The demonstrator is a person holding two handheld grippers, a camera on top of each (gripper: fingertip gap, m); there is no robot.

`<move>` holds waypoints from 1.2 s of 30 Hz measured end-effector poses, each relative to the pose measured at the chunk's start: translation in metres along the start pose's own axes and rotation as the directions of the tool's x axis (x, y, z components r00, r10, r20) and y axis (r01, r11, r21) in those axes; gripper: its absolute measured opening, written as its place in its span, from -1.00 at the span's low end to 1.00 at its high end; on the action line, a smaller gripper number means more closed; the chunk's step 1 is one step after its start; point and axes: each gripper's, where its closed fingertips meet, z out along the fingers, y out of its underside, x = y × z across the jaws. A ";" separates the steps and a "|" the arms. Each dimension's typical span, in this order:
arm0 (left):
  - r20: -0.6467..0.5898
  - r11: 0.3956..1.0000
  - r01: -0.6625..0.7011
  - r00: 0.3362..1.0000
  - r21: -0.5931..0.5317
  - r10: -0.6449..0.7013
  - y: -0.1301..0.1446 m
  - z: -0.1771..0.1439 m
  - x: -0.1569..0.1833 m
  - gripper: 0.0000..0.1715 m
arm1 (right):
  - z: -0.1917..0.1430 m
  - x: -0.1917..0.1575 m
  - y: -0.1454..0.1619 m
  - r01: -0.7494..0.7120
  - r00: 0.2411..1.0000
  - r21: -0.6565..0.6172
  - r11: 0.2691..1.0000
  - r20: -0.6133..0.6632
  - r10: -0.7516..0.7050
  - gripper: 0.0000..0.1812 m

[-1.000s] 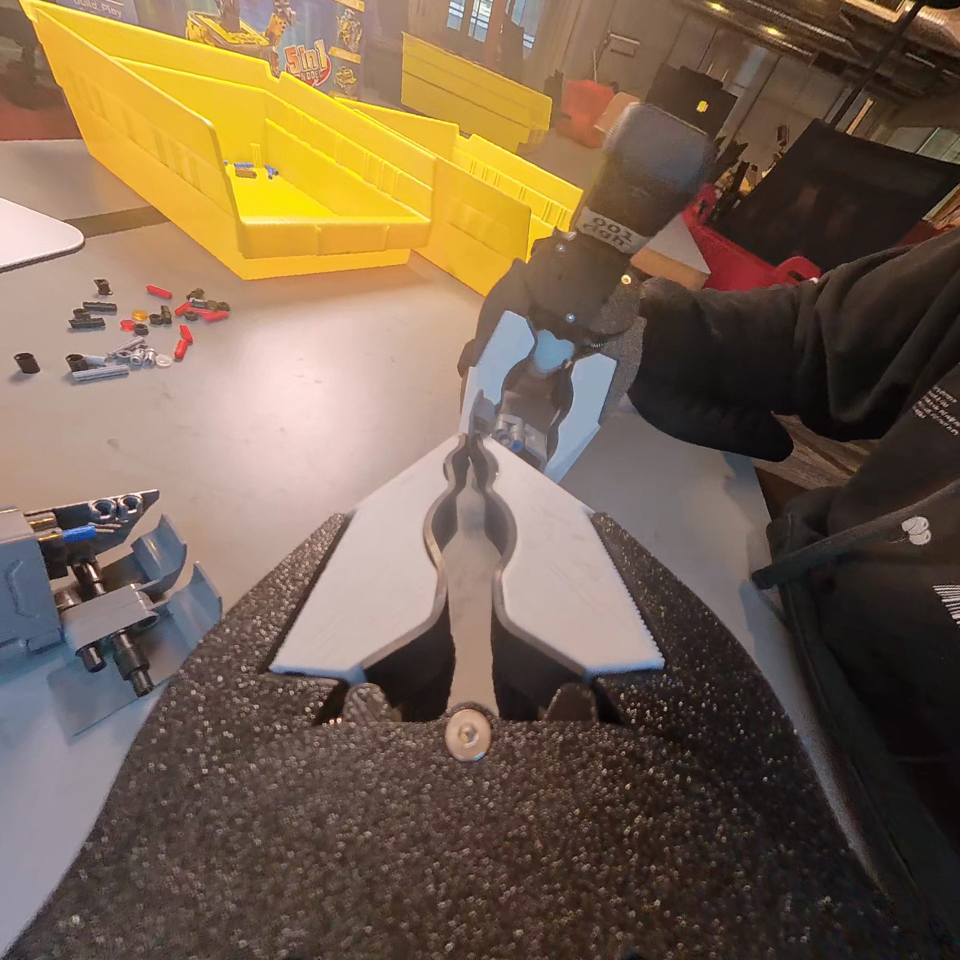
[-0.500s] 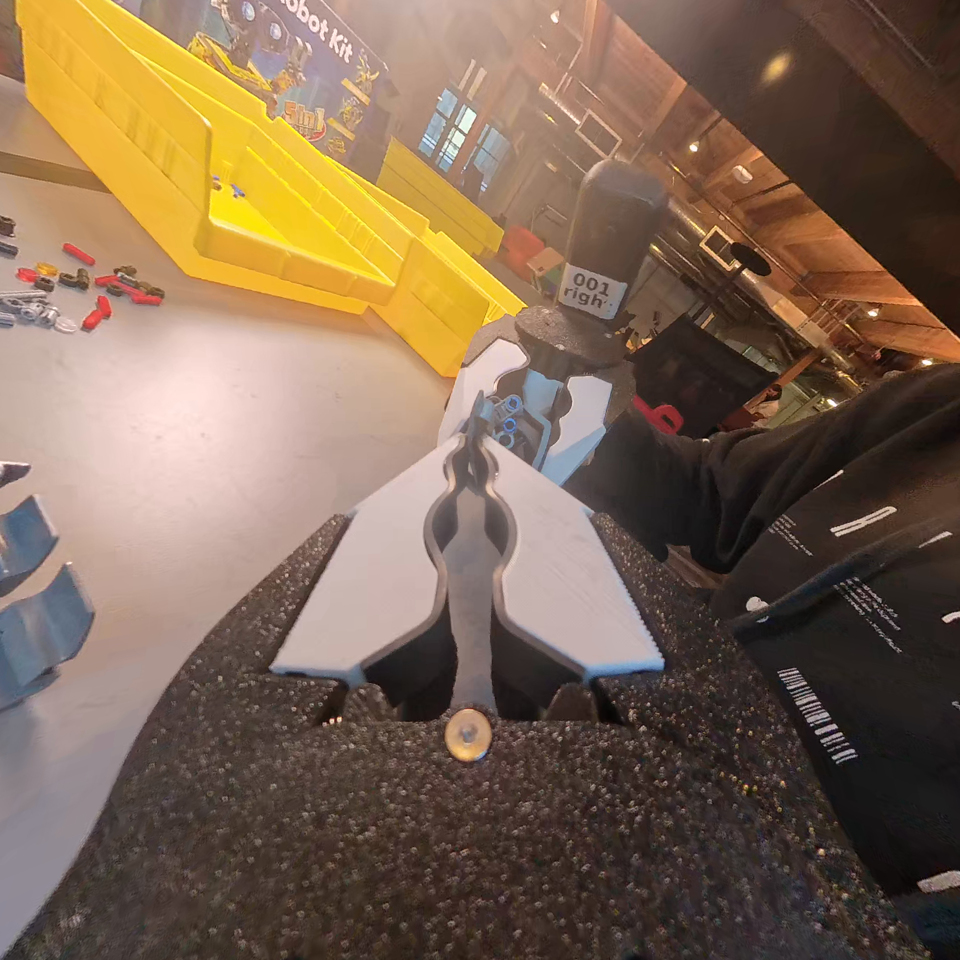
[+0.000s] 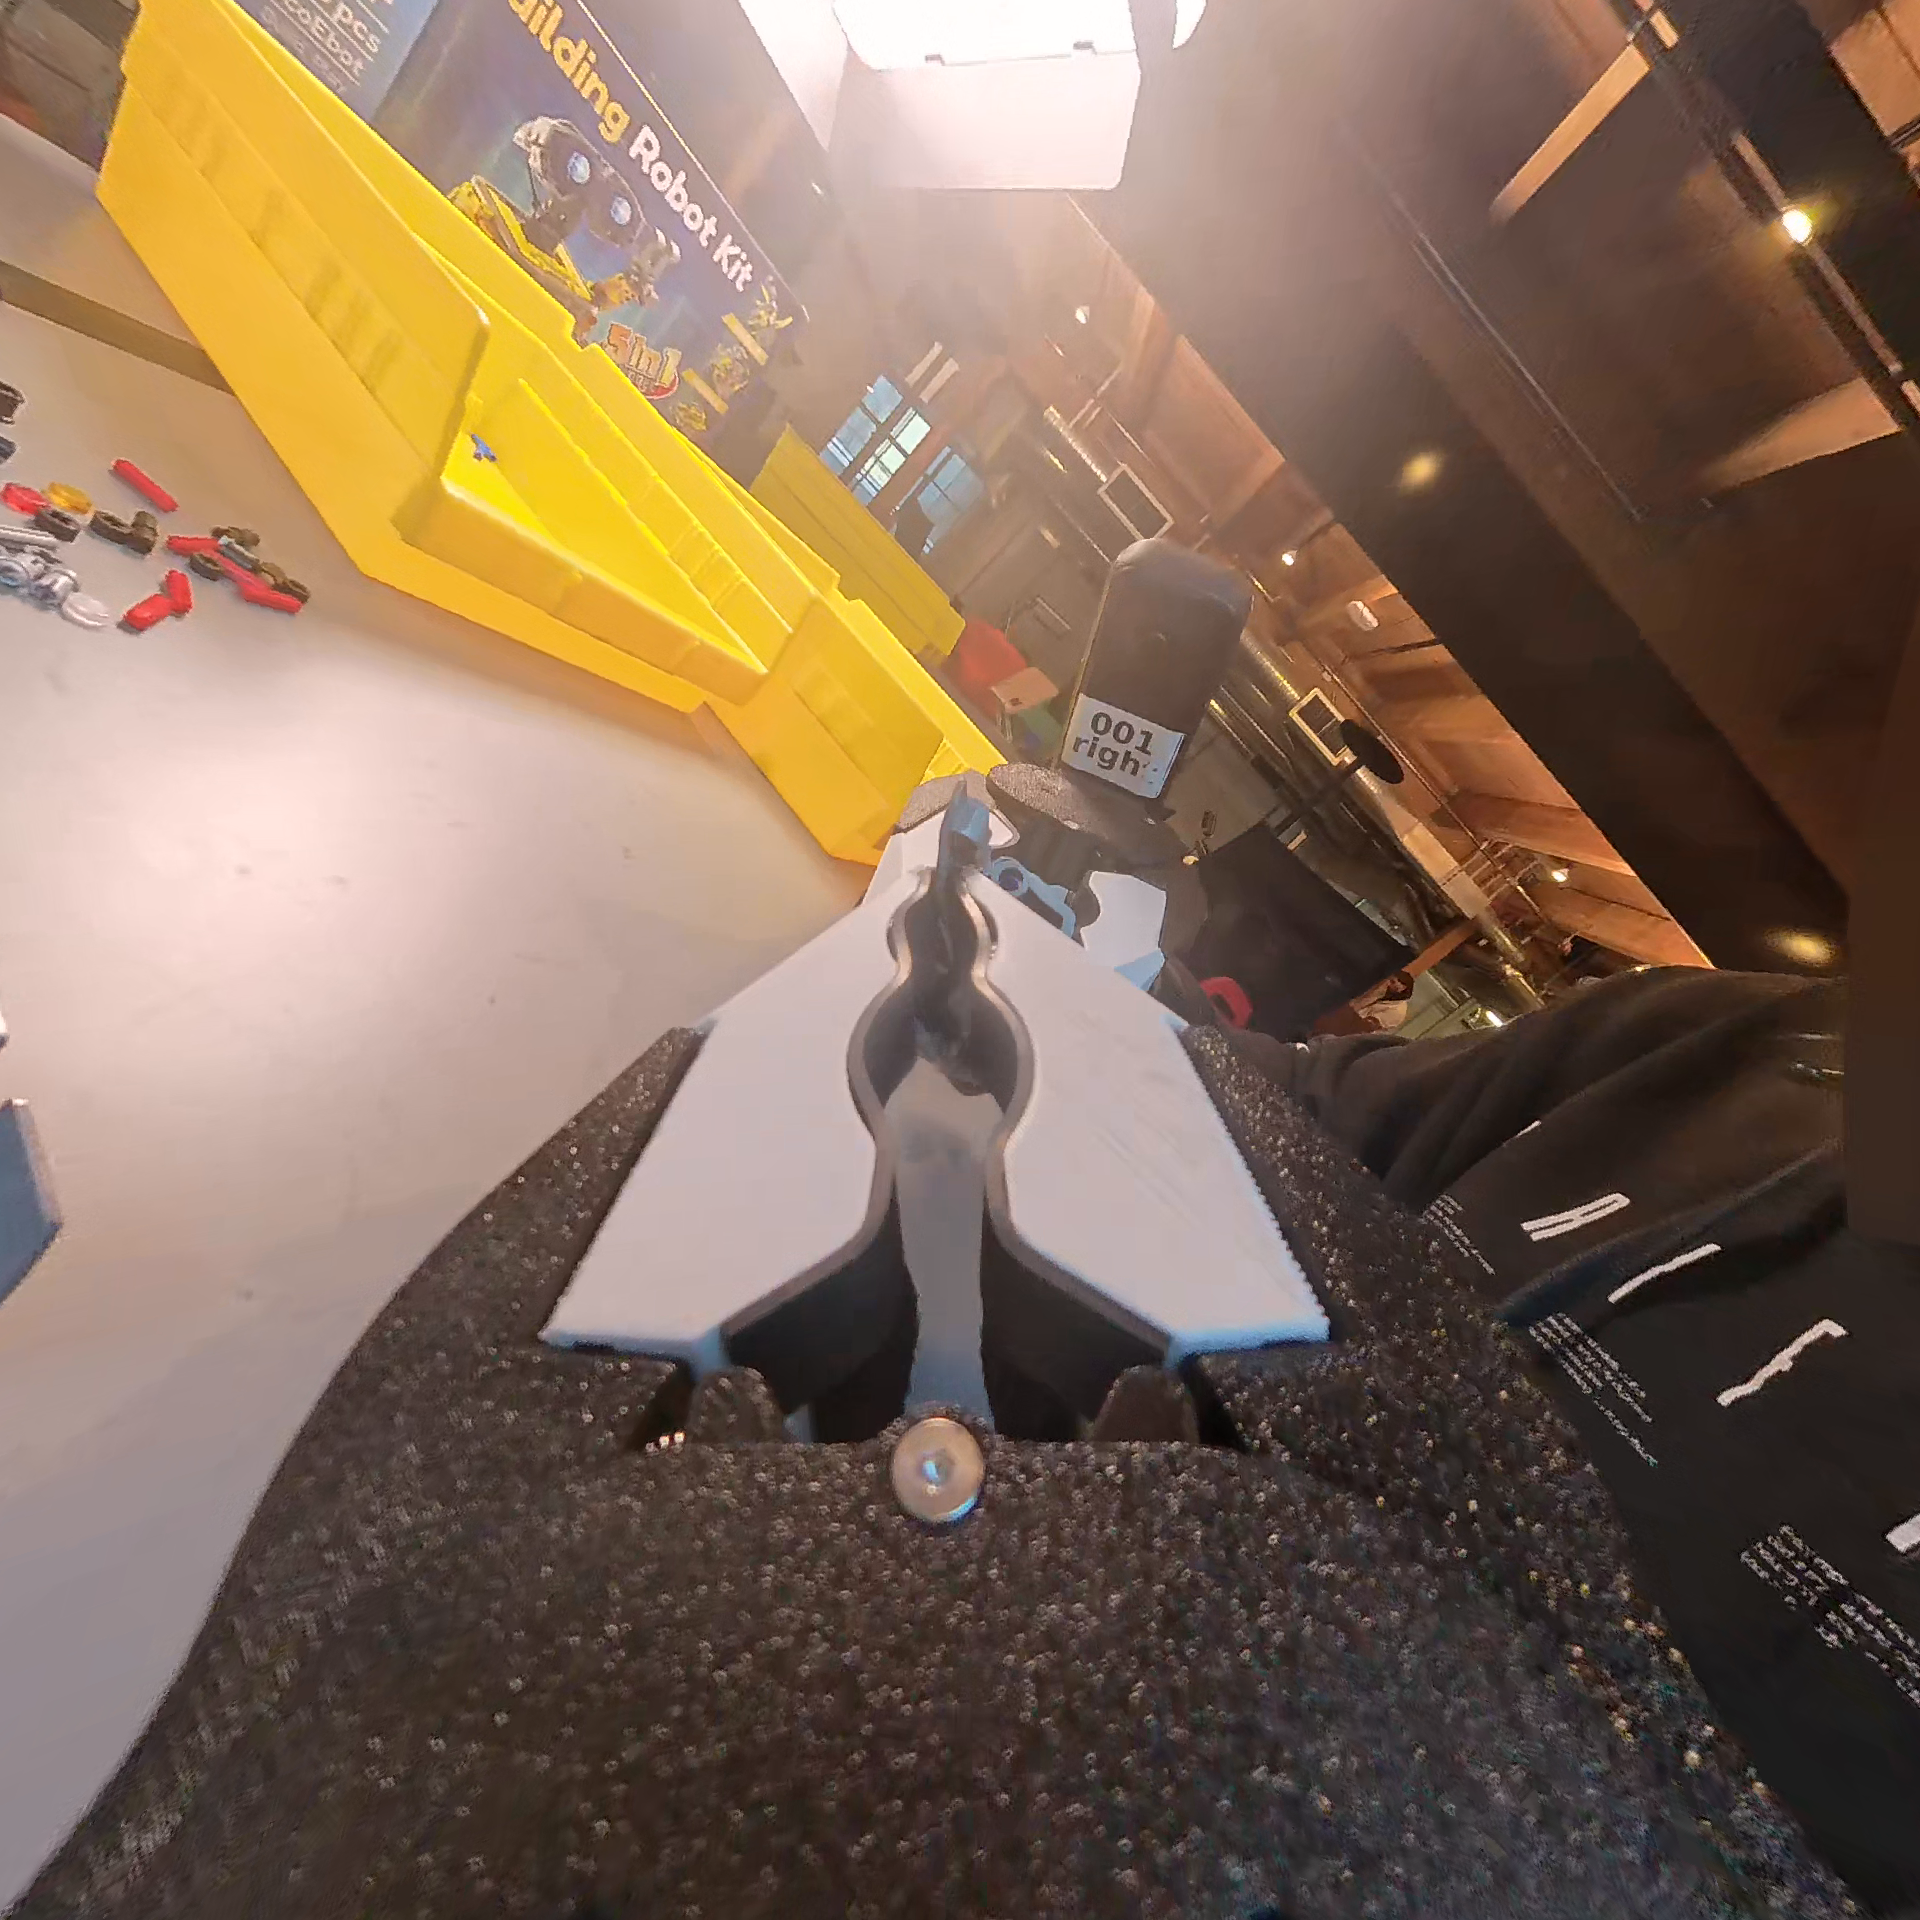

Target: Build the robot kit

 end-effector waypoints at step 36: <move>-0.077 0.737 -0.451 0.873 -0.504 0.481 0.067 -0.003 0.001 -0.99 | 0.012 -0.013 0.076 0.281 0.959 -0.405 0.870 0.090 -0.268 -0.58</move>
